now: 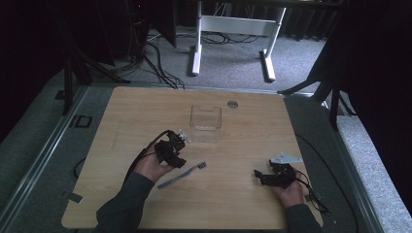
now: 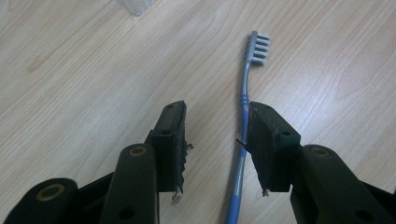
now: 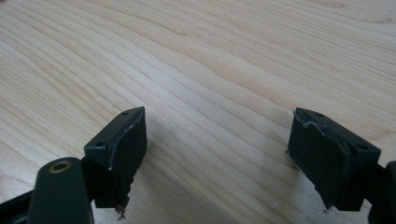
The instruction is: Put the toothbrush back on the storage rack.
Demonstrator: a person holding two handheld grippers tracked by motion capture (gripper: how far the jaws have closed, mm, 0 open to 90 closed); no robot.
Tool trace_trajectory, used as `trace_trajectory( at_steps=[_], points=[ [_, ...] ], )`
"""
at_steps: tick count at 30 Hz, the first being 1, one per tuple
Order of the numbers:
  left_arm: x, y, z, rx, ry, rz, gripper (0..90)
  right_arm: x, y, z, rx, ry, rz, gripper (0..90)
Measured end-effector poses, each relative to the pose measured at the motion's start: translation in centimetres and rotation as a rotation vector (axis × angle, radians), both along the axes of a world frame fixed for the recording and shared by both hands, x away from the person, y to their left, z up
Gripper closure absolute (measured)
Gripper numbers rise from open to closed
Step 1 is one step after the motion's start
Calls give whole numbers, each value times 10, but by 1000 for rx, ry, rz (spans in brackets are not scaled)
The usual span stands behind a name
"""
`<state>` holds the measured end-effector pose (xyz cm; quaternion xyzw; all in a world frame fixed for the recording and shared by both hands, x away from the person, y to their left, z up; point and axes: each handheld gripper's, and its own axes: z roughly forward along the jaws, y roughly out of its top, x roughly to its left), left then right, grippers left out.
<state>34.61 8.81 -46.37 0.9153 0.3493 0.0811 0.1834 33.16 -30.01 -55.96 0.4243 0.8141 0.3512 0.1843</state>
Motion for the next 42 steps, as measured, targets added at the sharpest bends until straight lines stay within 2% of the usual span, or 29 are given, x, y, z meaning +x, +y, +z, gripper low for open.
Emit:
trace_trajectory(
  at_steps=[19, 42],
  points=[
    [2, -13, -4, 94, 59, -67, 618, 0, 0, 0, 0, 1, 0, 193],
    [3, -21, -15, 161, 122, -109, 656, 0, 0, 0, 0, 1, -1, 193]
  ],
)
